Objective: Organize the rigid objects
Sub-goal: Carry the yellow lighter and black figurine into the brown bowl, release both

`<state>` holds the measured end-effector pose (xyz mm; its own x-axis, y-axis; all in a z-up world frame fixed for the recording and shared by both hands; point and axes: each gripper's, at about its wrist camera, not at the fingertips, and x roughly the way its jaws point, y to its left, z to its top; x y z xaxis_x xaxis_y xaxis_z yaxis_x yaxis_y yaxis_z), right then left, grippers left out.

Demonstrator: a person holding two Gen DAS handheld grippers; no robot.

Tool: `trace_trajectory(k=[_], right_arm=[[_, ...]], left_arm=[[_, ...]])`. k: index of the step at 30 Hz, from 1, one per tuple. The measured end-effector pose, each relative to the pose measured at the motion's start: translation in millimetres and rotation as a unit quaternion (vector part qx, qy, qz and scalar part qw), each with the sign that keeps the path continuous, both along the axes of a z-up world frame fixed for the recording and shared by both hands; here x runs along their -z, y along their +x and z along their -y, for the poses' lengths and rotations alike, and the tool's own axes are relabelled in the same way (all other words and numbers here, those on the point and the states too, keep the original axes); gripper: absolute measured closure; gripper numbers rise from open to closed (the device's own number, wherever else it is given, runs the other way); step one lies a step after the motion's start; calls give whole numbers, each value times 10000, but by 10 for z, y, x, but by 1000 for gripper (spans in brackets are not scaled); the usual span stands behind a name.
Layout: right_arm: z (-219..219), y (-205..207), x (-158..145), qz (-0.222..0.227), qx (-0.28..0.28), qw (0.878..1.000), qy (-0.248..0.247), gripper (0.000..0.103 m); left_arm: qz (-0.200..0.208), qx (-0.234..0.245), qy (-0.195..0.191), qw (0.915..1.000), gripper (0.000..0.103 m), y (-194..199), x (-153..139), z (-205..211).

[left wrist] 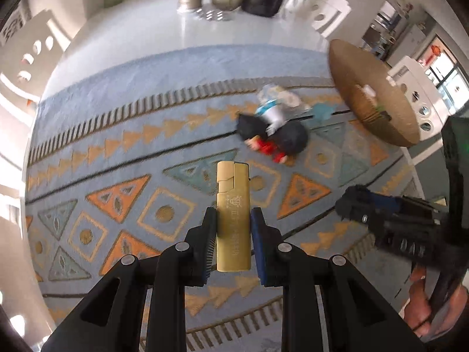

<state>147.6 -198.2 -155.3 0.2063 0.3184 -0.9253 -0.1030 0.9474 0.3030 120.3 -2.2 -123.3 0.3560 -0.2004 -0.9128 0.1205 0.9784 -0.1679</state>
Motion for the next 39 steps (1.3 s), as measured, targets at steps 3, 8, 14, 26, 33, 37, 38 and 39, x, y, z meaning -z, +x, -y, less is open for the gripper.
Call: trace_trajectory(k=[3, 8, 14, 26, 33, 37, 38, 39], right_arm=[[163, -68, -217, 208, 74, 9997, 102, 57], [687, 26, -920, 958, 611, 9934, 182, 57], [1404, 259, -1887, 2042, 1405, 9688, 36, 57], [2086, 646, -1940, 1763, 1867, 9664, -113, 57], [2359, 740, -1305, 1112, 2187, 9694, 0, 56], [2496, 849, -992, 758, 2320, 9698, -11, 56], [2532, 886, -905, 665, 2342, 9699, -35, 56], [2555, 920, -850, 594, 2353, 9701, -60, 56]], left_arm=[[155, 166, -380, 9990, 83, 106, -223, 125], [820, 525, -768, 9923, 83, 358, -844, 479], [1642, 992, -1502, 9699, 83, 727, -1661, 940], [1375, 1134, -1292, 9755, 83, 1402, -1558, 1878], [757, 1050, -1081, 9857, 83, 1596, -976, 2092], [546, 1046, -1017, 9878, 83, 1667, -753, 2192], [491, 1046, -1011, 9881, 83, 1687, -706, 2206], [434, 1045, -995, 9886, 83, 1707, -653, 2229]])
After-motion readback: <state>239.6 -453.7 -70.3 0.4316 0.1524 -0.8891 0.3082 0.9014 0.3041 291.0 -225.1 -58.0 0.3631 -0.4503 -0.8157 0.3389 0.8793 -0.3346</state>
